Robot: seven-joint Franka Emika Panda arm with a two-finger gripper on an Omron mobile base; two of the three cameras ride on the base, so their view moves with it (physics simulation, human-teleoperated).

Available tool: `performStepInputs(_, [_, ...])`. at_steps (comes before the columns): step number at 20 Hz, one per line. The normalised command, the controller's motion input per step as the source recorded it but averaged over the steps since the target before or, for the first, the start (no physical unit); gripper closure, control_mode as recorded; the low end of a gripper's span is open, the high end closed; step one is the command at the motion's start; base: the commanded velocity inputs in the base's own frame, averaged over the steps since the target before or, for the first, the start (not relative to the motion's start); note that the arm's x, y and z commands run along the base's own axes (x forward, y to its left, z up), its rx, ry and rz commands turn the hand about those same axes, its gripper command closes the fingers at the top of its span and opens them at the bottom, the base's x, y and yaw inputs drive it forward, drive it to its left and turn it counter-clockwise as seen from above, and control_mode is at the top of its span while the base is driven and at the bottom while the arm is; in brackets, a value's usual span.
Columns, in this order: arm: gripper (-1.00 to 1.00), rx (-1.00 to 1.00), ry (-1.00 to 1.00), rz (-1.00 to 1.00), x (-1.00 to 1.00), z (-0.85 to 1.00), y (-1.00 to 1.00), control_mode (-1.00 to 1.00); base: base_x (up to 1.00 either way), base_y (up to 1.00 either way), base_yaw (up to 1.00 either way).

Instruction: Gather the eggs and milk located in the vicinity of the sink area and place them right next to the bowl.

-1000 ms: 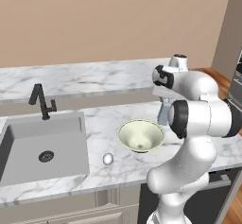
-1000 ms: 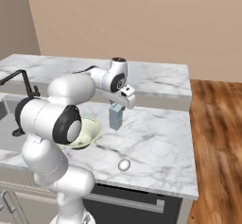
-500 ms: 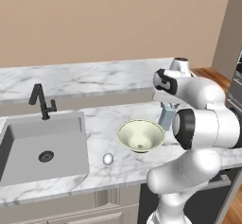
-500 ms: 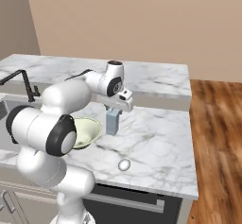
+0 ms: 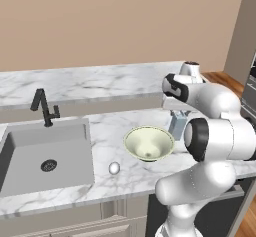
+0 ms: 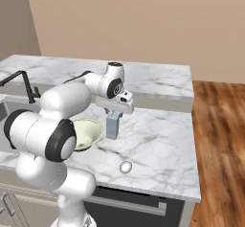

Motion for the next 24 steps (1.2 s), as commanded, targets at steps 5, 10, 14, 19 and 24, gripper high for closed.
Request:
performStepInputs(5, [1.0, 0.0, 0.0, 0.04, -0.07, -0.29, 0.05, -1.0, 0.0, 0.0, 0.0])
performStepInputs(10, [1.0, -0.02, 0.0, 0.02, -0.03, -0.28, 0.06, -1.0, 0.0, 0.0, 0.0])
performStepInputs(14, [1.0, -0.04, 0.0, 0.0, 0.0, -0.14, 0.07, -1.0, 0.0, 0.0, 0.0])
performStepInputs(19, [1.0, -0.01, 0.0, 0.0, 0.0, -0.04, 0.01, -1.0, 0.0, 0.0, 0.0])
performStepInputs(24, [-1.0, 0.0, 0.0, 0.0, 0.0, 0.0, 0.0, -1.0, 0.0, 0.0, 0.0])
